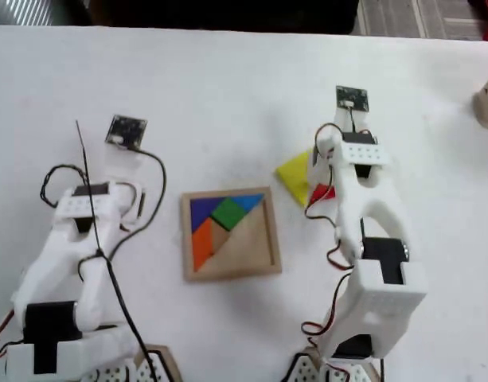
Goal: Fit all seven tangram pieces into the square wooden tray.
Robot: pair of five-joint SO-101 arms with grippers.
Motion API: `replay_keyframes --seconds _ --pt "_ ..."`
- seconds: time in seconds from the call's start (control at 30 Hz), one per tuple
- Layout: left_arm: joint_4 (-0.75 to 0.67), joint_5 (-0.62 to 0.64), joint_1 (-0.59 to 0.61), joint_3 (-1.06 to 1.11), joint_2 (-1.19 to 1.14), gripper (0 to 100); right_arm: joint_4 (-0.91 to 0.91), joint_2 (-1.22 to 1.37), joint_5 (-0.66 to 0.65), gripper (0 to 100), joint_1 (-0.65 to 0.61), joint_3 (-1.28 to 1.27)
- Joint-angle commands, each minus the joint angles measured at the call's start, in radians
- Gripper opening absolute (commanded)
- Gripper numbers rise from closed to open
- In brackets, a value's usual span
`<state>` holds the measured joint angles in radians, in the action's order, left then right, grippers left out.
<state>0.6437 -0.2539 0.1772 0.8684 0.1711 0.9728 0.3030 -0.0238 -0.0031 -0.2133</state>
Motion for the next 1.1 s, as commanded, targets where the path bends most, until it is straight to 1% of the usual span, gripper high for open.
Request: replay_keyframes --seconds 0.0,0.13,0.37,0.4,0.43,0.47,0.6,0.63,0.7,0.73,0.87,0.93,1.07 --pt "-0.021 0.003 -0.004 -0.011 0.012 3 0.084 -0.005 -0.031 16.3 0.03 0.0" --pt "-0.021 0.003 -0.004 -0.011 0.012 3 0.143 -0.021 -0.031 16.3 0.053 0.0" --pt "-0.021 0.003 -0.004 -0.011 0.012 3 0.269 -0.151 -0.051 16.3 0.062 -0.005" --pt "-0.021 0.003 -0.004 -0.011 0.012 3 0.274 -0.176 -0.095 16.3 0.056 -0.003" --pt "-0.021 0.003 -0.004 -0.011 0.012 3 0.275 -0.199 -0.175 16.3 0.047 -0.002" --pt "-0.021 0.003 -0.004 -0.011 0.012 3 0.275 -0.22 -0.284 16.3 0.028 0.0" --pt "-0.021 0.003 -0.004 -0.011 0.012 3 0.28 -0.28 -0.807 16.6 -0.042 -0.006" --pt "-0.021 0.003 -0.004 -0.011 0.012 3 0.28 -0.283 -0.901 16.6 -0.041 -0.006" --pt "-0.021 0.003 -0.004 -0.011 0.012 3 0.272 -0.283 -1.01 17.4 -0.039 0.0" --pt "-0.021 0.003 -0.004 -0.011 0.012 3 0.269 -0.282 -1.051 19.4 -0.039 0.0" --pt "-0.021 0.003 -0.004 -0.012 0.012 3 0.271 -0.282 -1.155 33.3 -0.045 0.0" --pt "-0.021 0.003 -0.004 -0.012 0.012 3 0.271 -0.28 -1.212 38.2 -0.041 -0.003" --pt "-0.023 0.003 -0.004 -0.014 0.012 3 0.266 -0.228 -1.293 38.3 -0.015 0.003"
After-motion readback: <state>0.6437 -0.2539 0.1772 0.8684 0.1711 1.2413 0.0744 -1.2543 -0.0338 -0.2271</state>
